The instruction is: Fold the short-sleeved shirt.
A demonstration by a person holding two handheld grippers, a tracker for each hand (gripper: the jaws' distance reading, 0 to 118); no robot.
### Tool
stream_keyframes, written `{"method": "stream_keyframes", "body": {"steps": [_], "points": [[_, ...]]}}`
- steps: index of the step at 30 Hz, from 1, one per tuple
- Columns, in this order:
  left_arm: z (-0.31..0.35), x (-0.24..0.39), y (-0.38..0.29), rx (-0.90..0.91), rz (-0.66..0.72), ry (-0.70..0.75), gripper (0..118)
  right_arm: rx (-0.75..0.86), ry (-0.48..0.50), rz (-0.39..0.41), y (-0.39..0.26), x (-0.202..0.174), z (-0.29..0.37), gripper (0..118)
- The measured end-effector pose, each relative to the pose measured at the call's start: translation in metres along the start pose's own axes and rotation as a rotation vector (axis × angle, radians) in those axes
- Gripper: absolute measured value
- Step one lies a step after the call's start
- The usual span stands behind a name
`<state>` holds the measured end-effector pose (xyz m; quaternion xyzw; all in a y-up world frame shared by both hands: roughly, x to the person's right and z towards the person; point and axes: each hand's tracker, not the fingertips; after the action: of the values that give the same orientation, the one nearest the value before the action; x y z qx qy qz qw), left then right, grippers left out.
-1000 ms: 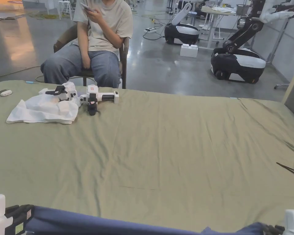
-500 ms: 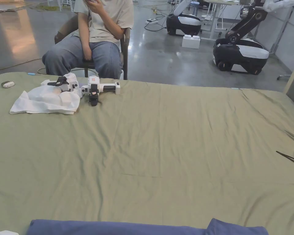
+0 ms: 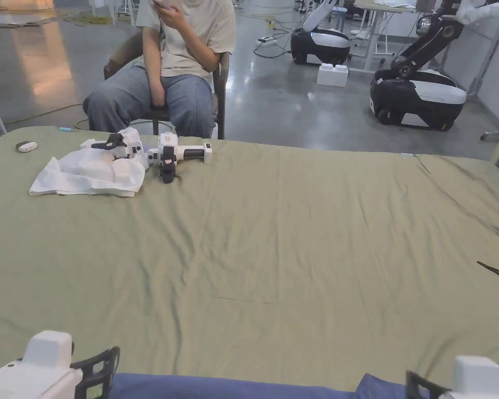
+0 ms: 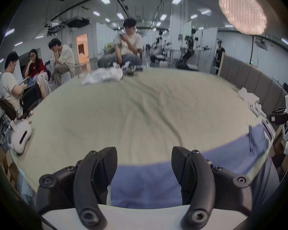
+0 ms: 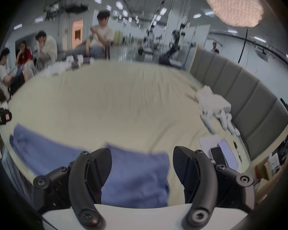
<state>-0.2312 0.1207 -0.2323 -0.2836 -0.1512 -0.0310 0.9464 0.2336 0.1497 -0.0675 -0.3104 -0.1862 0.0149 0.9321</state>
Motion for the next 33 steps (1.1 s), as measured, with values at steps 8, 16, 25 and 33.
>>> {"method": "stream_keyframes", "body": {"steps": [8,16,25,33], "points": [[0.007,0.06,0.063,0.342,-0.083,0.072,65,0.375,0.016,-0.134,0.062,-0.05,-0.003,78],[0.026,0.087,0.094,0.524,-0.103,0.106,1,0.582,0.007,-0.164,0.092,-0.072,0.016,4],[0.035,0.058,0.09,0.477,-0.053,0.117,0,0.609,0.026,-0.1,0.1,-0.08,0.024,1],[0.019,-0.057,0.034,0.082,0.147,0.009,0,0.53,0.064,-0.059,0.09,-0.084,0.01,1]]}}
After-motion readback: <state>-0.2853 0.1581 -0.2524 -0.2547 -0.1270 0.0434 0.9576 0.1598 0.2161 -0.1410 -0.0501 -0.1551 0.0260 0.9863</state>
